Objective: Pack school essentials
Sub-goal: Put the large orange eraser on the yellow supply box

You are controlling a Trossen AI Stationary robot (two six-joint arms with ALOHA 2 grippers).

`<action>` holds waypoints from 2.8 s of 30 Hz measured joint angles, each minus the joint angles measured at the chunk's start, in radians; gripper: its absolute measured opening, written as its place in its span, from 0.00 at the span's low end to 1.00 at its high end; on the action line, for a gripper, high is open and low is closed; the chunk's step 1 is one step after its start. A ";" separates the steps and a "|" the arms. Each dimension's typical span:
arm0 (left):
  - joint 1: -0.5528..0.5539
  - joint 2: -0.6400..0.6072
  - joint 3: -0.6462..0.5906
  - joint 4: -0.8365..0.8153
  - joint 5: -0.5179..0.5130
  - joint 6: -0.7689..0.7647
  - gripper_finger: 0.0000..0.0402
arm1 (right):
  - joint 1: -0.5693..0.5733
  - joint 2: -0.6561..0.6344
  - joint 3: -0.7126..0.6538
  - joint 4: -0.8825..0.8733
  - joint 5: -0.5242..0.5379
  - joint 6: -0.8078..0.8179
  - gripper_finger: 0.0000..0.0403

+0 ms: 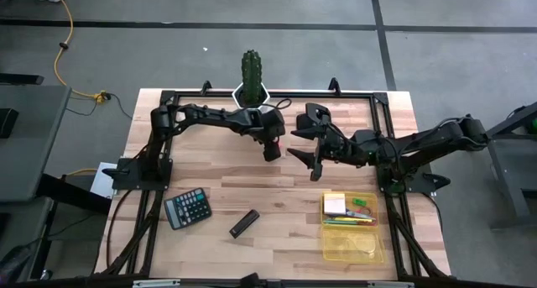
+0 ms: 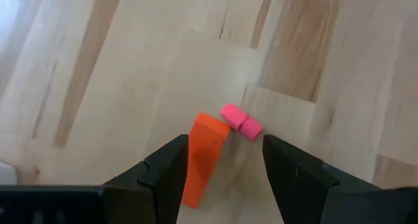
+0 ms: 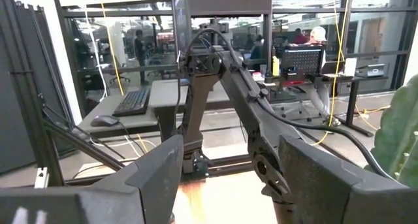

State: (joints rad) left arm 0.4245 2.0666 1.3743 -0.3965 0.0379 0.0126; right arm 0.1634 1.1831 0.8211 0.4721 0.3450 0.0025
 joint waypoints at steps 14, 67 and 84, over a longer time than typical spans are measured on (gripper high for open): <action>-0.002 -0.039 0.000 -0.079 0.254 0.005 0.46 | 0.000 0.000 0.000 -0.004 0.000 -0.002 0.60; -0.256 -1.384 -0.684 0.603 -0.191 -0.272 0.46 | -0.449 0.681 0.397 -0.818 -0.417 0.180 0.60; -0.256 -1.384 -0.684 0.603 -0.191 -0.272 0.46 | -0.469 0.822 0.398 -0.601 -0.407 0.128 0.60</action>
State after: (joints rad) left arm 0.1684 0.6827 0.6903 0.2070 -0.1527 -0.2594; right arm -0.3054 2.0055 1.2194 -0.1285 -0.0622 0.1301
